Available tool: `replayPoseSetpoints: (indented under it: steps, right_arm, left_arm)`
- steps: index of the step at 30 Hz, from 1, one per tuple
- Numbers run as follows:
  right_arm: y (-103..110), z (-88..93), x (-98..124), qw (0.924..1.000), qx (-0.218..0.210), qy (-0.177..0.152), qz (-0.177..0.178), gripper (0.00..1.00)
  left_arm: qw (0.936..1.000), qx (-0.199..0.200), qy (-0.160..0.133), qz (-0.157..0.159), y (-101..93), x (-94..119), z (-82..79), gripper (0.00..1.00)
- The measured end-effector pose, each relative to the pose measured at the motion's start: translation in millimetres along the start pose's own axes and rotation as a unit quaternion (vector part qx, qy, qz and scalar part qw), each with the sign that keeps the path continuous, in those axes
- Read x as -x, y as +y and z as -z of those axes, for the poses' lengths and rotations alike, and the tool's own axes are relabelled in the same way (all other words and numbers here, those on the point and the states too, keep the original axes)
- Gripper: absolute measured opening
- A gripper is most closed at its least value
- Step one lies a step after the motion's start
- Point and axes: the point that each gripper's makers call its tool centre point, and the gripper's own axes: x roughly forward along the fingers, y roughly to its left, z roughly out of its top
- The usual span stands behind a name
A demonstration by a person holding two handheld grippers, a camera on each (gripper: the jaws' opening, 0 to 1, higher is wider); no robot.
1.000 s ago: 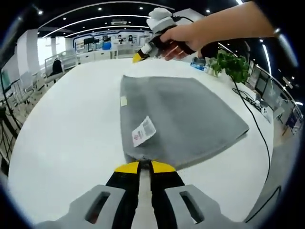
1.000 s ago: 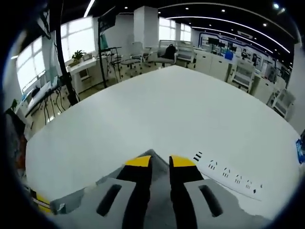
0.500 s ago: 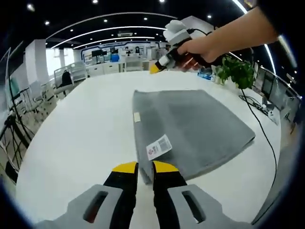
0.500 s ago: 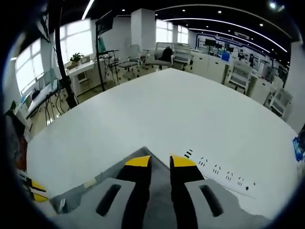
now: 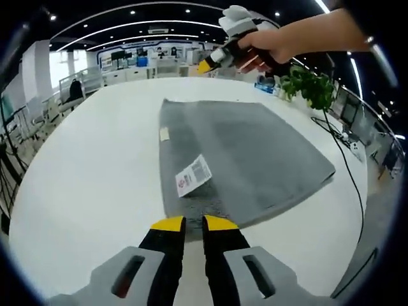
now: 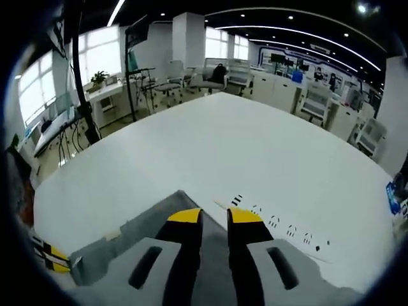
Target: Fold the towel on the table until its edges align and the towel forms a compact rectangular stack.
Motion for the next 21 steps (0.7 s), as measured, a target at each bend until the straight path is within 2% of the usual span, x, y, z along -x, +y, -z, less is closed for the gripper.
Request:
replayPoseSetpoints:
  steps: [8,14,17,21]
  right_arm:
    - [-7.9,2.1,7.0,1.0000,-0.006,0.002,0.003,0.15]
    - [-12.7,-6.2,12.6,0.9999,-0.012,-0.008,-0.001,0.21]
    - [-17.0,-1.3,17.6,0.9998,-0.017,-0.007,-0.002,0.24]
    - [-22.3,4.4,21.1,0.9998,-0.021,-0.004,-0.001,0.25]
  left_arm:
    - [0.9999,0.000,-0.014,-0.011,-0.3,4.7,-15.7,0.11]
    - [0.9997,-0.007,-0.024,-0.005,-10.2,9.7,-26.1,0.11]
    - [0.9993,-0.014,-0.035,-0.005,-15.8,14.6,-32.6,0.11]
    - [0.9992,-0.024,-0.032,-0.002,-22.4,12.7,-30.8,0.11]
